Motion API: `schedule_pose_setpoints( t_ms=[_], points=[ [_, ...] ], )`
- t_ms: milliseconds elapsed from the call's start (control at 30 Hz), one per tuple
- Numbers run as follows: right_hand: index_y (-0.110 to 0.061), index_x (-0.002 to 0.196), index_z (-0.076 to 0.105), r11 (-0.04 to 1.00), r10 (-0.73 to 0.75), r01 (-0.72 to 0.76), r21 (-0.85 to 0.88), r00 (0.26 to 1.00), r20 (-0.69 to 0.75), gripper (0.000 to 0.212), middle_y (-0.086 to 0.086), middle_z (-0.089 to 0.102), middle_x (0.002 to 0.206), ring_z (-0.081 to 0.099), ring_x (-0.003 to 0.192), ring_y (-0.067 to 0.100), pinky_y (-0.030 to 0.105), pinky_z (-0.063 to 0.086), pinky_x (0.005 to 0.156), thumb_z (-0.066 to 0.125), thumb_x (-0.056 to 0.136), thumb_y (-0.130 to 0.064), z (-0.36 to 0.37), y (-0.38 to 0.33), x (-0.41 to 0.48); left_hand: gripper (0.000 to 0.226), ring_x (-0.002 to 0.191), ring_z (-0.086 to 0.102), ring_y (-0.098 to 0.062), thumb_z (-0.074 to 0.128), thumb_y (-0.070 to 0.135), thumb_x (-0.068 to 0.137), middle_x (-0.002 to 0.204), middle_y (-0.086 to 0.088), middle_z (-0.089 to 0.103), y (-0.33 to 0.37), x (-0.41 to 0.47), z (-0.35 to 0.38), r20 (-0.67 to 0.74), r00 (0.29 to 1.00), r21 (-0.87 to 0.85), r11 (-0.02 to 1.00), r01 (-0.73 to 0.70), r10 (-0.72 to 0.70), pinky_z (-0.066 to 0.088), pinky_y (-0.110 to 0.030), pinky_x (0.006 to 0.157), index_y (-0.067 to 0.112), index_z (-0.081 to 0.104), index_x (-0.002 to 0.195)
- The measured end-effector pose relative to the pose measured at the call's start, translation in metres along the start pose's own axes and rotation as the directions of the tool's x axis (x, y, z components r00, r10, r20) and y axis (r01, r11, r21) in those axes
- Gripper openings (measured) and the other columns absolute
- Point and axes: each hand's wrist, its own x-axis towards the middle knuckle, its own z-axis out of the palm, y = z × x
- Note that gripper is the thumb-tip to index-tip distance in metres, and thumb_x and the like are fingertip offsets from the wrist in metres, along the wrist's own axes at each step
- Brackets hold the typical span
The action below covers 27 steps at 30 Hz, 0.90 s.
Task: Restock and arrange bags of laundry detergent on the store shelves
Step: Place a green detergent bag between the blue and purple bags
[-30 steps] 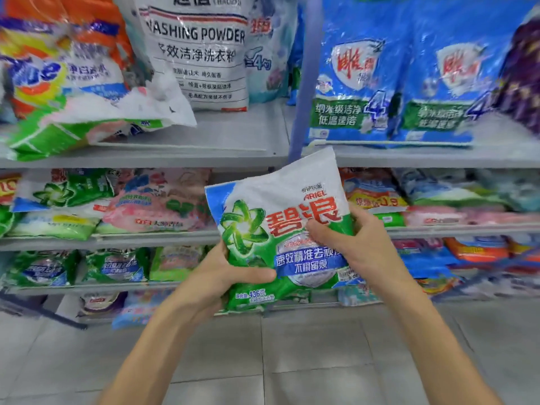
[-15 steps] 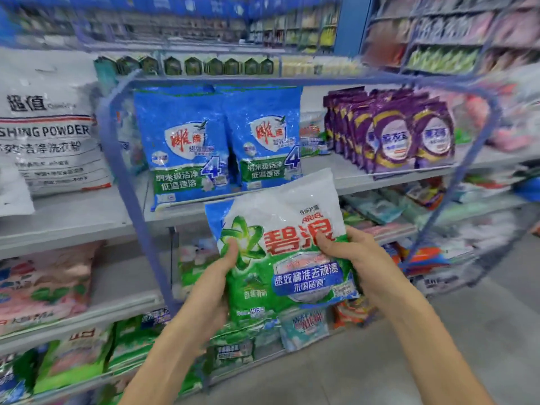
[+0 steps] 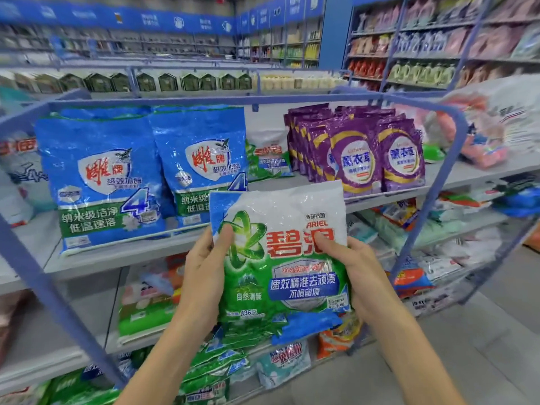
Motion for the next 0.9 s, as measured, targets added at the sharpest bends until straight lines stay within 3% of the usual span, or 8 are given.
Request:
schedule_pose_setpoints(
  t_ms=[67,233,400,467,533,633,833,900],
  points=[
    [-0.005,0.113,0.073,0.999,-0.034,0.034,-0.041,0.999,-0.001,0.047,0.017,0.078,0.104,0.076,0.092,0.037,0.049,0.060,0.087,0.079,0.073,-0.028,-0.005,-0.005,0.030,0.025,0.097,0.076,-0.022,0.059,0.036,0.100,0.105,0.002,0.079,-0.003,0.028,0.012,-0.054,0.998,-0.027,1.000,-0.010,0.008,0.053,-0.054,0.097,0.044,0.079,0.089],
    [-0.011,0.115,0.072,0.997,-0.061,0.062,-0.046,0.998,0.033,0.041,0.013,0.079,0.104,0.077,0.089,0.032,0.042,0.064,0.079,0.076,0.078,-0.028,-0.017,-0.031,0.109,0.022,0.111,0.071,-0.026,0.064,0.047,0.091,0.117,-0.001,0.076,-0.012,0.105,0.043,-0.114,0.984,-0.033,0.989,-0.143,0.138,0.053,-0.053,0.098,0.037,0.075,0.107],
    [-0.020,0.117,0.071,0.976,-0.182,0.179,-0.120,0.983,-0.010,0.024,0.001,0.080,0.103,0.078,0.088,0.022,0.035,0.062,0.073,0.070,0.093,-0.023,-0.029,-0.046,0.176,0.089,0.134,0.053,-0.014,0.071,0.073,0.076,0.149,0.011,0.052,-0.018,0.169,0.079,-0.215,0.962,0.011,0.985,-0.171,0.170,0.041,-0.048,0.114,0.027,0.047,0.148],
    [-0.024,0.116,0.071,0.965,-0.216,0.209,-0.160,0.976,-0.032,0.021,-0.003,0.080,0.103,0.077,0.092,0.019,0.038,0.061,0.079,0.068,0.096,-0.027,-0.030,-0.046,0.200,0.063,0.124,0.055,0.002,0.064,0.062,0.089,0.134,0.023,0.059,-0.017,0.187,0.094,-0.205,0.965,0.037,0.986,-0.161,0.165,0.043,-0.030,0.110,0.027,0.054,0.140],
    [-0.025,0.115,0.071,0.951,-0.237,0.220,-0.217,0.970,-0.053,0.018,-0.006,0.079,0.106,0.076,0.098,0.017,0.044,0.059,0.090,0.065,0.099,-0.031,-0.027,-0.046,0.227,0.019,0.092,0.057,0.022,0.055,0.044,0.102,0.100,0.035,0.064,-0.016,0.206,0.110,-0.211,0.963,0.053,0.986,-0.159,0.166,0.042,-0.003,0.085,0.035,0.060,0.118],
    [-0.028,0.110,0.070,0.921,-0.266,0.238,-0.308,0.963,-0.052,0.012,-0.011,0.078,0.106,0.073,0.101,0.011,0.045,0.057,0.096,0.061,0.102,-0.029,-0.018,-0.044,0.267,0.040,0.108,0.050,0.006,0.049,0.039,0.105,0.124,0.022,0.055,-0.011,0.234,0.127,-0.279,0.941,0.163,0.975,-0.149,0.190,0.038,-0.018,0.092,0.024,0.052,0.142],
    [-0.017,0.119,0.064,0.931,-0.268,0.240,-0.274,0.961,-0.067,0.019,-0.005,0.075,0.107,0.072,0.086,0.001,0.019,0.058,0.070,0.056,0.104,-0.025,0.005,-0.039,0.339,0.043,0.116,0.062,-0.030,0.045,0.043,0.105,0.126,-0.012,0.066,-0.017,0.308,0.137,-0.518,0.800,0.266,0.946,-0.187,0.304,0.048,-0.048,0.104,0.007,0.057,0.127],
    [-0.010,0.122,0.064,0.952,-0.207,0.177,-0.250,0.973,-0.099,0.028,0.000,0.075,0.107,0.073,0.087,0.007,0.028,0.061,0.076,0.059,0.103,-0.030,0.016,-0.034,0.361,0.038,0.112,0.061,-0.031,0.041,0.037,0.107,0.121,-0.011,0.065,-0.017,0.328,0.138,-0.594,0.756,0.224,0.959,-0.173,0.275,0.048,-0.043,0.101,0.006,0.056,0.123]
  ],
)
